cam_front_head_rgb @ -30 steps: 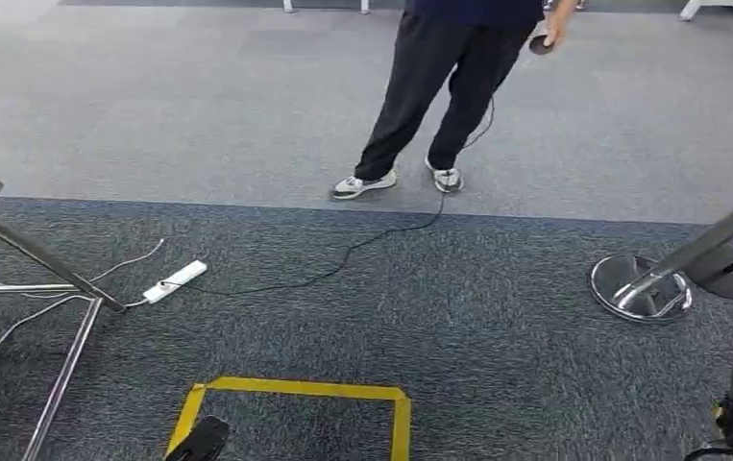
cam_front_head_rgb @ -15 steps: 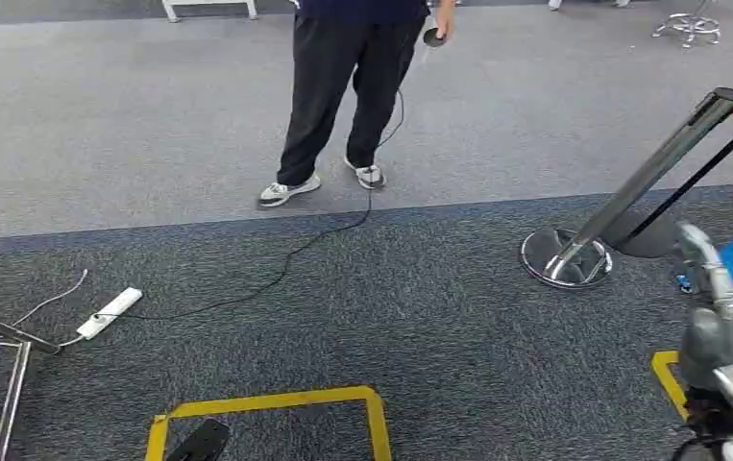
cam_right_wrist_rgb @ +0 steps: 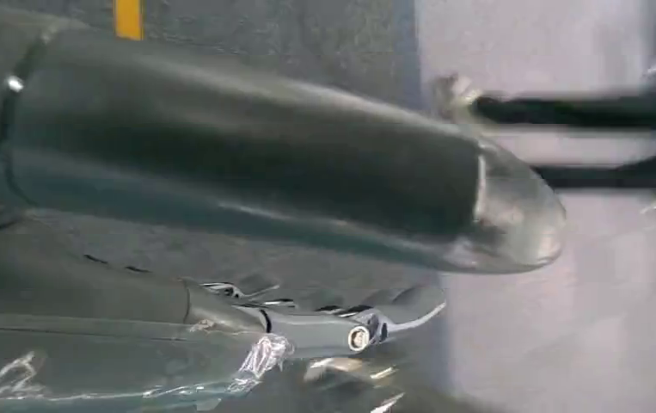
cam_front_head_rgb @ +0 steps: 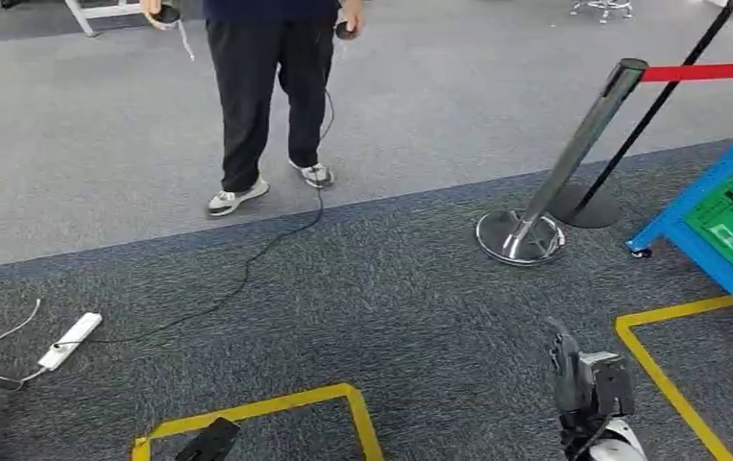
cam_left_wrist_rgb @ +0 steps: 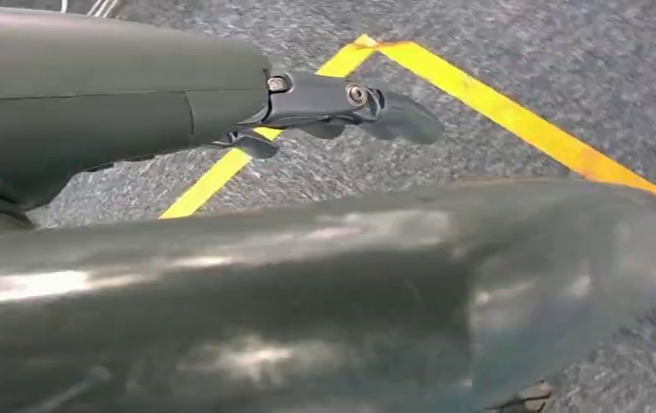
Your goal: Take the parts from the cabinet and place them on the table.
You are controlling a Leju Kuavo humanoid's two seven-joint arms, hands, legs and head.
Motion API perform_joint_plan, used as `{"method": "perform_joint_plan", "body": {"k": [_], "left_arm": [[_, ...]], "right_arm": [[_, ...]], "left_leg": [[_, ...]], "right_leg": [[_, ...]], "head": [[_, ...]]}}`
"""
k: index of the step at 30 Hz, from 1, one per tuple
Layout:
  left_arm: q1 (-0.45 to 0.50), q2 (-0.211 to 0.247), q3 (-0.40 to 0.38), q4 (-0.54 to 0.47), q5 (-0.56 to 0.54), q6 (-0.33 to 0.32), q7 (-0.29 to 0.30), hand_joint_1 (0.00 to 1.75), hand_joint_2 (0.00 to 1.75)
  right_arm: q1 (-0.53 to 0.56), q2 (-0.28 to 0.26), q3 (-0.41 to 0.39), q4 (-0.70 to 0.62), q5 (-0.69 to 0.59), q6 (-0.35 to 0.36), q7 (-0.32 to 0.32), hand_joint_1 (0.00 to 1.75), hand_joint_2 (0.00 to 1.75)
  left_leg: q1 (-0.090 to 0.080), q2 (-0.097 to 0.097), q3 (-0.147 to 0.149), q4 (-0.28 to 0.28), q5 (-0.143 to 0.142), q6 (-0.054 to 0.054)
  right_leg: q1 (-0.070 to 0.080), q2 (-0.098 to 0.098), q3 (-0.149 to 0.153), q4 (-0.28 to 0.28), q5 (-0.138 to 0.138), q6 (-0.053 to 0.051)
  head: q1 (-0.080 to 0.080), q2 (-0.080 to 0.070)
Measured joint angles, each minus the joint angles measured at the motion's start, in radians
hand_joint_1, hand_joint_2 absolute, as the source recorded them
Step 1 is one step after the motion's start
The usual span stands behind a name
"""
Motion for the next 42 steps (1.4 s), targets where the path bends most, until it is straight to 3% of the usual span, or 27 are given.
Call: {"method": "perform_joint_plan", "body": {"k": [1,3,5,6,7,9,10,11,15,16,17,18,20,21,22,24,25,26,28,30,31,33,36,38,40,41,42], "left_arm": [[-0.002,0.000,-0.005,0.000,-0.002,0.000,0.000,0.00,0.00],[-0.004,0.000,-0.014,0.000,-0.003,0.000,0.003,0.00,0.00],[-0.001,0.000,-0.014,0.000,-0.004,0.000,0.005,0.00,0.00],[0.000,0.000,-0.015,0.000,-0.004,0.000,0.005,0.00,0.00],[-0.001,0.000,-0.015,0.000,-0.004,0.000,0.006,0.00,0.00],[-0.004,0.000,-0.016,0.000,-0.004,-0.001,0.006,0.00,0.00],[-0.005,0.000,-0.016,0.000,-0.004,-0.001,0.006,0.00,0.00],[-0.007,0.000,-0.018,0.000,-0.005,-0.001,0.007,0.00,0.00],[-0.008,-0.001,-0.022,0.000,-0.014,-0.003,0.012,0.00,0.00],[-0.011,-0.001,-0.026,0.000,-0.020,-0.003,0.016,0.00,0.00],[-0.012,-0.002,-0.033,0.000,-0.025,-0.003,0.018,0.00,0.00],[-0.011,-0.002,-0.040,0.000,-0.027,-0.004,0.021,0.00,0.00],[-0.004,0.000,-0.044,0.000,-0.034,-0.008,0.027,0.00,0.00],[-0.001,0.000,-0.046,0.000,-0.035,-0.010,0.029,0.00,0.00],[-0.001,0.000,-0.048,0.000,-0.036,-0.010,0.034,0.00,0.00],[-0.001,0.000,-0.055,0.000,-0.036,-0.010,0.036,0.00,0.00],[-0.001,0.000,-0.059,0.000,-0.033,-0.009,0.036,0.00,0.00],[-0.001,0.002,-0.062,0.000,-0.032,-0.009,0.036,0.00,0.00],[-0.002,0.003,-0.063,0.000,-0.030,-0.006,0.036,0.00,0.00],[-0.004,0.003,-0.064,0.000,-0.029,-0.006,0.036,0.00,0.00],[-0.005,0.003,-0.064,0.000,-0.029,-0.006,0.036,0.00,0.00],[-0.006,0.002,-0.064,0.000,-0.029,-0.006,0.036,0.00,0.00],[0.001,0.002,-0.065,0.000,-0.033,-0.007,0.036,0.00,0.00],[0.002,0.002,-0.065,0.000,-0.033,-0.007,0.036,0.00,0.00],[-0.001,0.002,-0.065,0.000,-0.033,-0.009,0.036,0.00,0.00],[-0.002,0.002,-0.065,0.000,-0.032,-0.009,0.036,0.00,0.00],[-0.003,0.002,-0.065,0.000,-0.031,-0.009,0.036,0.00,0.00]], "right_arm": [[-0.012,0.000,-0.006,0.043,0.013,-0.020,-0.005,0.00,0.00],[-0.046,0.000,-0.018,0.134,0.024,-0.039,-0.020,0.00,0.00],[-0.071,0.001,-0.025,0.211,0.028,-0.043,-0.020,0.00,0.00],[-0.081,0.001,-0.030,0.250,0.034,-0.054,-0.006,0.00,0.00],[-0.089,0.001,-0.034,0.296,0.046,-0.072,0.010,0.00,0.00],[-0.104,0.001,-0.044,0.383,0.053,-0.112,0.049,0.00,0.00],[-0.108,0.001,-0.051,0.427,0.055,-0.122,0.063,0.00,0.00],[-0.111,0.001,-0.057,0.459,0.055,-0.128,0.069,0.00,0.00],[-0.114,0.001,-0.079,0.563,0.041,-0.136,0.107,0.00,0.00],[-0.113,0.000,-0.094,0.588,0.016,-0.134,0.138,0.00,0.00],[-0.108,0.003,-0.111,0.609,-0.020,-0.123,0.168,0.00,0.00],[-0.108,0.005,-0.134,0.627,-0.058,-0.116,0.194,0.00,0.00],[-0.104,0.008,-0.188,0.668,-0.100,-0.139,0.260,0.00,0.00],[-0.094,0.009,-0.203,0.681,-0.104,-0.154,0.291,0.00,0.00],[-0.081,0.010,-0.223,0.697,-0.110,-0.174,0.350,0.00,0.00],[-0.065,0.016,-0.251,0.713,-0.137,-0.188,0.416,0.00,0.00],[-0.065,0.023,-0.271,0.719,-0.152,-0.190,0.436,0.00,0.00],[-0.068,0.032,-0.290,0.725,-0.157,-0.193,0.448,0.00,0.00],[-0.074,0.049,-0.313,0.734,-0.155,-0.200,0.466,0.00,0.00],[-0.072,0.055,-0.323,0.744,-0.150,-0.205,0.477,0.00,0.00],[-0.071,0.058,-0.326,0.748,-0.146,-0.210,0.482,0.00,0.00],[-0.071,0.065,-0.331,0.750,-0.140,-0.210,0.483,0.00,0.00],[-0.077,0.065,-0.339,0.752,-0.139,-0.186,0.461,0.00,0.00],[-0.076,0.065,-0.340,0.753,-0.133,-0.179,0.452,0.00,0.00],[-0.075,0.065,-0.340,0.754,-0.125,-0.176,0.450,0.00,0.00],[-0.076,0.065,-0.340,0.754,-0.122,-0.176,0.450,0.00,0.00],[-0.080,0.064,-0.340,0.754,-0.120,-0.176,0.449,0.00,0.00]], "left_leg": [[0.004,-0.032,-0.002,0.010,-0.010,-0.007],[0.004,-0.088,-0.050,0.117,-0.079,-0.010],[0.004,-0.101,-0.133,0.284,-0.145,-0.011],[0.004,-0.102,-0.152,0.312,-0.144,-0.010],[0.004,-0.103,-0.149,0.295,-0.117,-0.008],[0.006,-0.113,-0.087,0.157,-0.026,-0.005],[0.009,-0.143,-0.043,0.067,0.014,-0.005],[0.012,-0.191,-0.020,0.013,0.014,-0.004],[0.008,-0.156,-0.017,0.002,0.017,0.014],[0.014,-0.143,-0.015,-0.004,0.022,0.023],[0.012,-0.135,-0.015,-0.004,0.020,0.030],[0.009,-0.123,-0.014,-0.004,0.019,0.036],[0.004,-0.097,-0.014,-0.004,0.017,0.039],[0.003,-0.086,-0.014,-0.004,0.016,0.040],[0.003,-0.076,-0.013,-0.004,0.014,0.039],[0.003,-0.056,-0.009,-0.004,0.009,0.032],[0.003,-0.043,-0.004,-0.003,0.005,0.027],[-0.002,-0.033,0.002,-0.002,0.000,0.020],[-0.009,-0.013,0.007,0.000,-0.008,0.010],[-0.006,0.006,0.014,-0.003,-0.009,0.005],[-0.001,-0.001,0.015,-0.002,-0.016,-0.005],[0.001,-0.083,-0.017,0.076,-0.071,-0.012],[0.001,-0.100,-0.131,0.295,-0.157,-0.010],[0.001,-0.102,-0.134,0.283,-0.117,-0.005],[0.002,-0.121,-0.065,0.133,-0.025,0.001],[0.006,-0.169,-0.028,0.060,0.002,0.002],[0.008,-0.193,-0.009,0.008,0.002,0.002]], "right_leg": [[-0.006,0.011,0.003,-0.004,0.004,-0.006],[-0.009,0.031,0.001,-0.005,0.006,-0.013],[-0.009,0.059,-0.002,-0.005,0.006,-0.018],[-0.009,0.072,-0.002,-0.005,0.007,-0.018],[-0.009,0.087,-0.002,-0.004,0.007,-0.017],[-0.012,0.114,0.000,-0.004,0.009,-0.013],[-0.014,0.125,0.001,-0.004,0.010,-0.009],[-0.009,0.134,-0.004,0.000,0.011,-0.002],[-0.017,0.173,-0.019,-0.012,0.023,0.024],[-0.016,0.158,-0.026,-0.003,0.018,0.025],[-0.010,0.099,-0.040,0.030,-0.005,0.027],[-0.011,0.066,-0.074,0.100,-0.045,0.030],[-0.012,0.044,-0.155,0.268,-0.117,0.034],[-0.012,0.041,-0.177,0.313,-0.128,0.035],[-0.013,0.040,-0.173,0.308,-0.116,0.035],[-0.014,0.032,-0.102,0.179,-0.049,0.035],[-0.014,0.008,-0.048,0.085,-0.014,0.036],[-0.012,-0.044,-0.012,0.021,-0.011,0.036],[-0.009,-0.021,-0.002,0.015,-0.009,0.012],[-0.004,-0.001,-0.007,0.017,-0.009,0.001],[-0.009,0.009,-0.003,0.012,-0.007,-0.007],[-0.012,0.028,-0.004,0.012,-0.005,-0.016],[-0.011,0.067,-0.008,0.012,-0.004,-0.023],[-0.010,0.094,-0.008,0.012,-0.002,-0.023],[-0.013,0.123,-0.007,0.012,0.002,-0.017],[-0.015,0.134,-0.009,0.012,0.005,-0.012],[-0.007,0.147,-0.016,0.022,0.004,-0.005]], "head": [[-0.002,0.000],[-0.007,0.000],[-0.008,0.000],[-0.008,0.000],[-0.008,0.000],[-0.008,0.000],[-0.008,0.000],[-0.008,0.000],[-0.007,0.000],[-0.006,0.000],[0.000,0.000],[0.003,0.000],[0.003,0.000],[0.003,0.000],[0.003,0.000],[0.003,0.000],[0.003,0.000],[0.003,0.000],[-0.006,0.000],[-0.006,0.000],[-0.006,0.000],[-0.008,0.000],[-0.010,0.000],[-0.010,0.000],[-0.010,0.000],[-0.010,0.000],[-0.011,0.000]]}}
